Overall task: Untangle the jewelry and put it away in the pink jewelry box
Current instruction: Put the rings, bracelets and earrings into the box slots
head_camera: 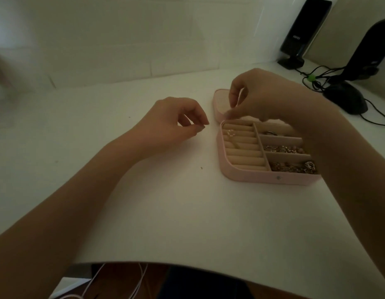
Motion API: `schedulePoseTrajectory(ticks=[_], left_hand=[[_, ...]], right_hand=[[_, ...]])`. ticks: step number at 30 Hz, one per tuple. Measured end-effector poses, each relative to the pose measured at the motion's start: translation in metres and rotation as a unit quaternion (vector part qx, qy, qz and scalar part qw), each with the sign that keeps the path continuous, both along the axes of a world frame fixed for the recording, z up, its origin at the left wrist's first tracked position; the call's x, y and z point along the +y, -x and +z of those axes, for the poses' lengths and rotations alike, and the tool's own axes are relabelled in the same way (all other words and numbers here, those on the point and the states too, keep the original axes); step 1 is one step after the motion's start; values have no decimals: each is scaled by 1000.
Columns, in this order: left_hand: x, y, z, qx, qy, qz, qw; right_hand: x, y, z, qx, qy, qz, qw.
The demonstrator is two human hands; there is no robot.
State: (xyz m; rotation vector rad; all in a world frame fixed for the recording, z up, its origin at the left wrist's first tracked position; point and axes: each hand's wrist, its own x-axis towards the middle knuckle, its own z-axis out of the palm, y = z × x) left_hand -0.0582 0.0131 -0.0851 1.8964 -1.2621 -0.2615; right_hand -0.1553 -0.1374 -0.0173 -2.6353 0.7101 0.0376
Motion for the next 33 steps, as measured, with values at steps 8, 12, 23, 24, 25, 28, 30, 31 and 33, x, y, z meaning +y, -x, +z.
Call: schedulePoseTrajectory(ticks=[8,12,23,24,25,28,30,31,33], left_hand=[[29,-25,17,3,-36,37,999],[55,-34,24,41,-81,-13,996],[94,-57,22,62,-197,19,978],[94,-58,21,62,-207,24,976],[94,-58,20,61,-213,28,975],[95,-59,19,74,-216,30,973],[95,-59,19,81,-218,25,972],[94,-60,18,86,-219,20,972],[93,-61,16,96,-218,15,971]], right_hand=[[24,-11,-14,-77,0,42,996],[47,-15,-21,-129,30,123,984],[105,-58,-51,-87,25,202,975],[109,-61,-52,-84,17,199,976],[111,-64,-54,-79,8,198,977],[113,-67,-58,-72,-11,195,978],[111,-66,-59,-79,-24,187,979],[109,-64,-57,-83,-32,184,979],[105,-61,-54,-80,-43,184,979]])
